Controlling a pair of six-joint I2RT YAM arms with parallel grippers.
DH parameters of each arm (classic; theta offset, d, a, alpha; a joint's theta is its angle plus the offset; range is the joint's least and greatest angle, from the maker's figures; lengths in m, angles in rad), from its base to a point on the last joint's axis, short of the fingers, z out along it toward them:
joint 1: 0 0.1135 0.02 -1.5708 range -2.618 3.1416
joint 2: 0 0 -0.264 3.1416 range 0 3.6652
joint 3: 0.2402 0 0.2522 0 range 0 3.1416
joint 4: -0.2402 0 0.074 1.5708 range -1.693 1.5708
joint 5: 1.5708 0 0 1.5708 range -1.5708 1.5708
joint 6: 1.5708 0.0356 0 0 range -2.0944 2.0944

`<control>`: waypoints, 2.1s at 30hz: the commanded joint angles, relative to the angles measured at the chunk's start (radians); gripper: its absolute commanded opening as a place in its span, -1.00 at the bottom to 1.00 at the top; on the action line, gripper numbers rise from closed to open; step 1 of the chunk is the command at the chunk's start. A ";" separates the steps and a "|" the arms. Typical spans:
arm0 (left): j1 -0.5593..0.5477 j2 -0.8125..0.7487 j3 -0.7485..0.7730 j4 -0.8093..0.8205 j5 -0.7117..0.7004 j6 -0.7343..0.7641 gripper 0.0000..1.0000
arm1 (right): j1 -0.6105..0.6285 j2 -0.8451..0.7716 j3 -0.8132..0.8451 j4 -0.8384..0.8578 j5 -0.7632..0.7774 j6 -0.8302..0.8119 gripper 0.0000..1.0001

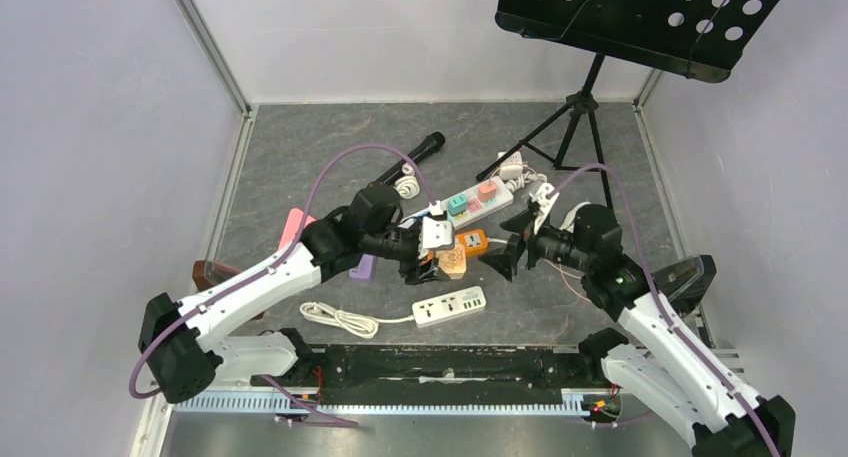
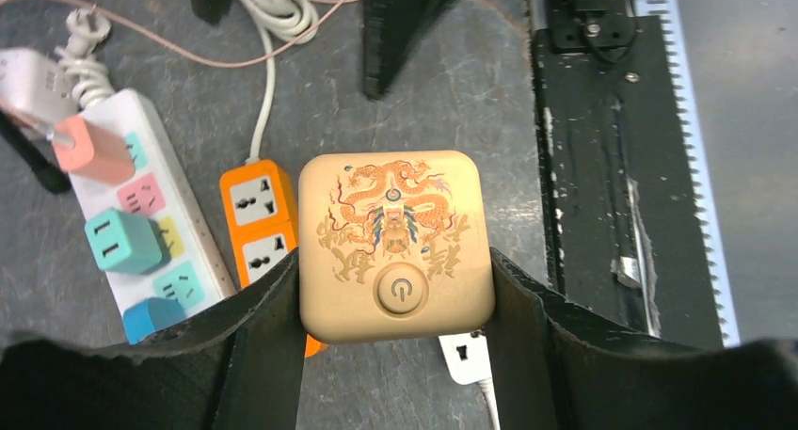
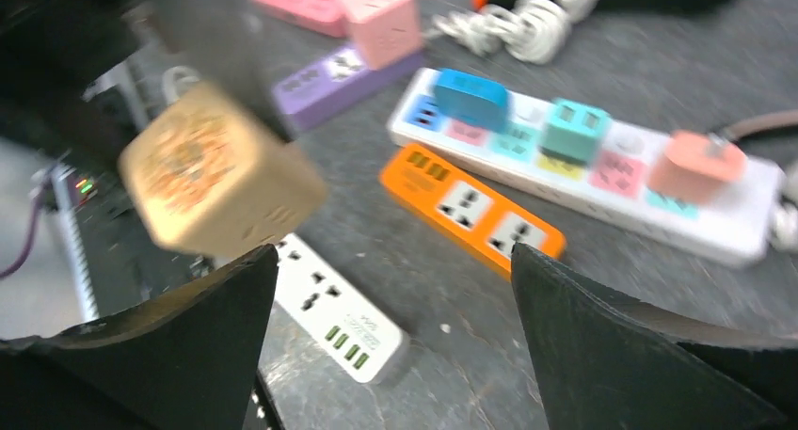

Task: Insert the plug
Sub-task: Move the socket to the center of the board, then insert the plug into the socket.

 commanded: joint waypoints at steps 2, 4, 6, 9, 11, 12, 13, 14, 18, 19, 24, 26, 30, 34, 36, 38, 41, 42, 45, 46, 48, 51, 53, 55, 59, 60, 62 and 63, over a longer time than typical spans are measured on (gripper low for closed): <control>0.014 0.039 0.153 -0.244 0.215 0.211 -0.96 | 0.001 -0.057 -0.040 0.132 -0.397 -0.088 0.94; 0.014 0.048 0.179 -0.286 0.239 0.239 -0.96 | 0.006 -0.051 -0.028 0.157 -0.467 -0.098 0.95; 0.014 0.050 0.187 -0.288 0.256 0.248 -0.96 | 0.024 -0.044 -0.012 0.165 -0.478 -0.114 0.96; 0.014 0.057 0.197 -0.281 0.274 0.249 -0.96 | 0.077 -0.021 0.007 0.175 -0.459 -0.136 0.96; 0.014 0.065 0.204 -0.273 0.272 0.238 -0.96 | 0.122 -0.002 0.020 0.180 -0.412 -0.146 0.96; 0.015 0.070 0.209 -0.271 0.268 0.228 -0.96 | 0.150 0.009 0.025 0.179 -0.397 -0.155 0.96; 0.014 0.074 0.216 -0.270 0.265 0.220 -0.96 | 0.171 0.018 0.032 0.177 -0.375 -0.161 0.96; 0.014 0.077 0.221 -0.270 0.263 0.217 -0.96 | 0.193 0.028 0.036 0.176 -0.359 -0.171 0.96; 0.014 0.077 0.225 -0.262 0.251 0.199 -0.96 | 0.261 0.064 0.054 0.177 -0.281 -0.184 0.90; 0.014 0.075 0.223 -0.262 0.249 0.198 -0.96 | 0.274 0.072 0.058 0.177 -0.258 -0.184 0.85; 0.014 0.068 0.218 -0.256 0.245 0.184 -0.96 | 0.299 0.092 0.071 0.182 -0.199 -0.178 0.25; 0.014 0.062 0.217 -0.257 0.244 0.174 -0.96 | 0.300 0.093 0.073 0.180 -0.190 -0.180 -0.10; 0.014 0.046 0.200 -0.228 0.238 0.144 -0.90 | 0.304 0.099 0.093 0.153 -0.172 -0.176 -0.75; 0.014 0.012 0.167 -0.121 0.198 0.054 -0.28 | 0.309 0.103 0.101 0.167 -0.159 -0.147 -1.00; 0.014 -0.011 0.147 -0.076 0.174 0.021 0.50 | 0.309 0.096 0.105 0.180 -0.142 -0.125 -1.00; 0.015 -0.036 0.122 -0.032 0.151 -0.007 0.57 | 0.309 0.081 0.105 0.196 -0.141 -0.105 -1.00; 0.014 -0.077 0.078 0.056 0.102 -0.065 0.59 | 0.309 0.048 0.107 0.226 -0.143 -0.061 -1.00; 0.014 -0.100 0.056 0.107 0.079 -0.103 0.59 | 0.309 0.034 0.111 0.235 -0.152 -0.055 -1.00; 0.014 -0.163 -0.003 0.216 0.051 -0.179 0.61 | 0.308 -0.005 0.122 0.267 -0.175 0.011 -1.00; 0.014 -0.178 -0.022 0.246 0.056 -0.204 0.61 | 0.308 -0.019 0.126 0.277 -0.182 0.020 -1.00; 0.014 -0.207 -0.046 0.289 0.088 -0.241 0.61 | 0.309 -0.042 0.135 0.293 -0.189 0.039 -1.00; 0.014 -0.227 -0.049 0.304 0.107 -0.272 0.62 | 0.309 -0.057 0.155 0.305 -0.211 0.067 -1.00; 0.014 -0.235 -0.053 0.312 0.123 -0.276 0.63 | 0.309 -0.067 0.163 0.321 -0.233 0.088 -1.00; 0.014 -0.241 -0.063 0.350 0.148 -0.278 0.63 | 0.307 -0.076 0.165 0.340 -0.243 0.109 -1.00; 0.014 -0.245 -0.078 0.437 0.182 -0.325 0.63 | 0.308 -0.084 0.164 0.356 -0.261 0.125 -1.00; 0.014 -0.244 -0.079 0.451 0.188 -0.332 0.62 | 0.309 -0.086 0.163 0.358 -0.260 0.127 -1.00; 0.014 -0.235 -0.079 0.465 0.206 -0.340 0.43 | 0.309 -0.087 0.161 0.364 -0.260 0.133 -1.00; 0.014 -0.231 -0.079 0.463 0.212 -0.340 0.19 | 0.309 -0.089 0.160 0.370 -0.260 0.139 -1.00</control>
